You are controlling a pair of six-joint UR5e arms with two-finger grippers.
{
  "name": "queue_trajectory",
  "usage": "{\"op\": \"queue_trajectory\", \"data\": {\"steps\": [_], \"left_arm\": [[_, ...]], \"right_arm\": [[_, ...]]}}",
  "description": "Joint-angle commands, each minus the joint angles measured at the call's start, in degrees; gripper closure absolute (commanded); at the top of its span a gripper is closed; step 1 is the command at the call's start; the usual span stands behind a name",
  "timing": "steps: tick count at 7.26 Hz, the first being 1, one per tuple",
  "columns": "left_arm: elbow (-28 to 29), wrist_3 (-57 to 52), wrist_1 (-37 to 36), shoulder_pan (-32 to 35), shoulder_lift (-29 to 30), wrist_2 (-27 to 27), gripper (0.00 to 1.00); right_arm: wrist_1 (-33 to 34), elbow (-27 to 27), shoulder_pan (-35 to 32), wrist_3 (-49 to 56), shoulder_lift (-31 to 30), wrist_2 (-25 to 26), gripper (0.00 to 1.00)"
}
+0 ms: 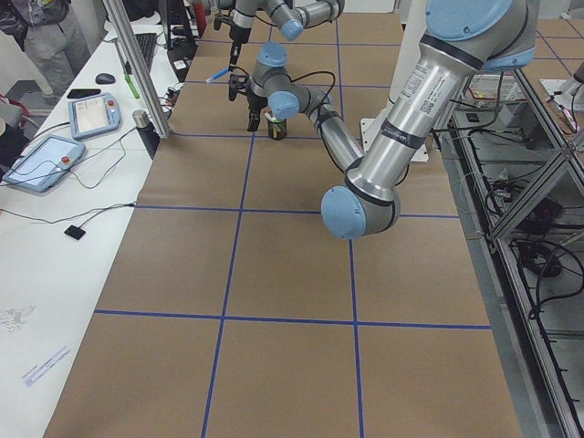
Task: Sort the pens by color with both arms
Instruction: 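Lift the blue marker out with the right gripper while the left arm approaches, then place the blue marker by the cup while the left gripper reaches the cup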
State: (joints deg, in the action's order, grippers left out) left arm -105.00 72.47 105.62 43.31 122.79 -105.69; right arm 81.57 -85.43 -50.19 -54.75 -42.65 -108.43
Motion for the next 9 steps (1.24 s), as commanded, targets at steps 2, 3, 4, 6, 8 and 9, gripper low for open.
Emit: {"op": "queue_trajectory", "data": {"steps": [2, 3, 4, 6, 8, 9], "left_arm": [[7.41, 8.81, 6.61, -11.47, 5.94, 17.84, 0.02], [9.88, 10.74, 6.7, -12.71, 7.71, 19.28, 0.03], [12.69, 11.02, 7.31, -14.29, 10.08, 22.42, 0.03], [17.97, 11.11, 11.0, -16.14, 12.12, 26.22, 0.21], [18.25, 10.93, 11.01, -17.29, 12.39, 27.89, 0.4], [18.43, 10.93, 11.01, -17.99, 12.3, 28.6, 0.44]], "right_arm": [[-2.12, 5.45, 1.66, -2.18, -0.06, 1.98, 0.78], [-2.12, 6.5, 2.55, -4.2, -0.06, 2.69, 0.77], [-2.12, 7.2, 3.08, -4.48, -0.15, 3.04, 0.76], [-2.12, 7.21, 3.44, -4.57, -0.32, 3.49, 0.5], [-2.12, 7.12, 2.3, -7.03, -0.94, 3.4, 0.0], [-2.03, 7.12, 0.99, -7.03, -1.03, 2.96, 0.0]]}}
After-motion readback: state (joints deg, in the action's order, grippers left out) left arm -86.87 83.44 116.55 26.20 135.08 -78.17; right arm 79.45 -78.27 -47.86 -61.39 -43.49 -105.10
